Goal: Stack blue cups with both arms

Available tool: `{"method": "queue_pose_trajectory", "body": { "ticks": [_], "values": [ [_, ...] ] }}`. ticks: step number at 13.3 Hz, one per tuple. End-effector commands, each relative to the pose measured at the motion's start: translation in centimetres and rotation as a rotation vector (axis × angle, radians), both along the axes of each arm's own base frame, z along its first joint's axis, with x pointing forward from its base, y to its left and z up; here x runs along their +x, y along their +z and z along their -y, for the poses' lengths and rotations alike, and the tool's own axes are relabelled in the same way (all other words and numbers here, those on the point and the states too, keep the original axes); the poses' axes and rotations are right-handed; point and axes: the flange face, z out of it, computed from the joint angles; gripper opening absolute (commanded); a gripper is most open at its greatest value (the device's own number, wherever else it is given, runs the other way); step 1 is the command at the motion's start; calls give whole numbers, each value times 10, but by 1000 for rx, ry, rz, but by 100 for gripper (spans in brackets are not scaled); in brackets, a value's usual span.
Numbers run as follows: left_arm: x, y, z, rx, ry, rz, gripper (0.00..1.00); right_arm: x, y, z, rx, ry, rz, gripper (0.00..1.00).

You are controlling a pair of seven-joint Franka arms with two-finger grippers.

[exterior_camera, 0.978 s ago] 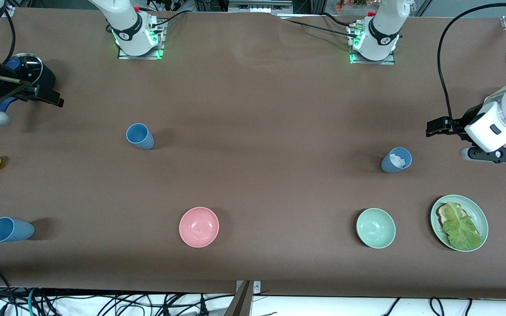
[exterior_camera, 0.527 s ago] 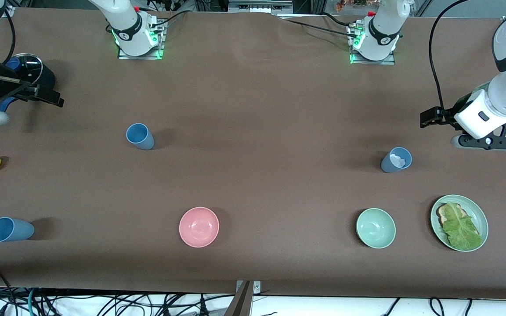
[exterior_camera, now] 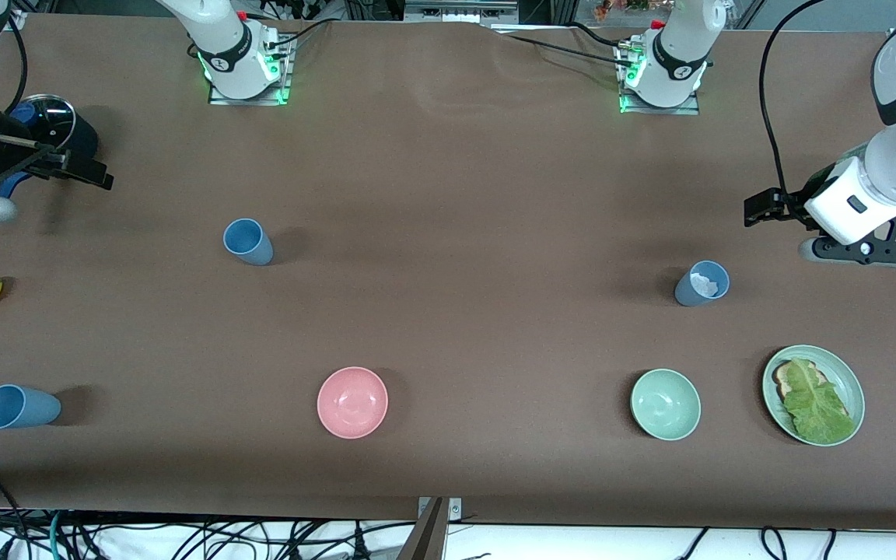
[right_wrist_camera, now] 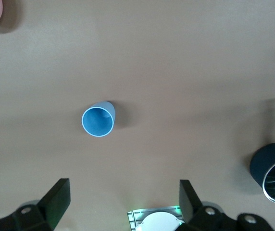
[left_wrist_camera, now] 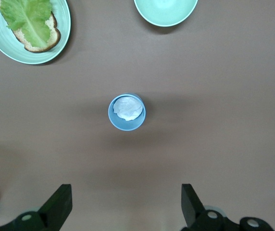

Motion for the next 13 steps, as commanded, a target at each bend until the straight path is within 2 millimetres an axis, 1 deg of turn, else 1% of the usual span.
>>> {"method": "queue_pose_trajectory", "body": {
  "ticks": [1, 13],
  "values": [
    [-3, 2, 2, -23, 0, 14, 100, 0, 4, 1, 4, -15, -7, 100],
    [-2, 3, 3, -27, 0, 7, 100, 0, 4, 1, 4, -15, -7, 100]
  ]
}}
